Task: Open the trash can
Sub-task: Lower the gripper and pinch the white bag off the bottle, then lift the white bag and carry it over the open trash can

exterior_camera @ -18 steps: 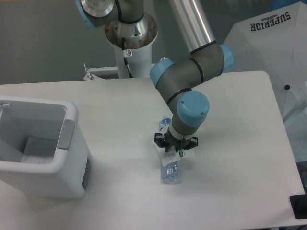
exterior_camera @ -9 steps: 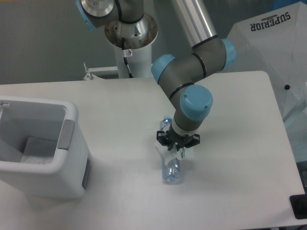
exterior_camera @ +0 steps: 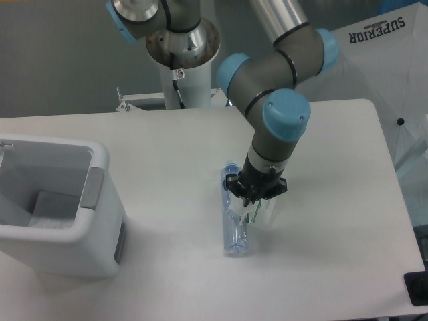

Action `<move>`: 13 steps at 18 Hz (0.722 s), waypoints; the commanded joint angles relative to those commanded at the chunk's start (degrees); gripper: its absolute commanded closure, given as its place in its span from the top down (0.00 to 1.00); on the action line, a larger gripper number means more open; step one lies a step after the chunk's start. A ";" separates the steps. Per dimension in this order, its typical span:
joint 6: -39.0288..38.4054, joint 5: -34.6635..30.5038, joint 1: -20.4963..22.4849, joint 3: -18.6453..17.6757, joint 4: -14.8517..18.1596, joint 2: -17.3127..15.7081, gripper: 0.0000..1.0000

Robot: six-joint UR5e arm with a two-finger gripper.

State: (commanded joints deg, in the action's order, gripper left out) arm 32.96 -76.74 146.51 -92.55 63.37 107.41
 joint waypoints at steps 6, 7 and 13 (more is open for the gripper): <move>0.09 3.35 0.17 0.18 -0.09 -5.54 0.13; 0.00 3.78 0.26 0.35 -0.09 -6.15 0.13; -3.86 9.84 0.09 5.09 -0.18 -8.36 0.13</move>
State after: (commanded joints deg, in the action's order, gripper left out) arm 29.10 -66.90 146.60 -87.46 63.19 99.06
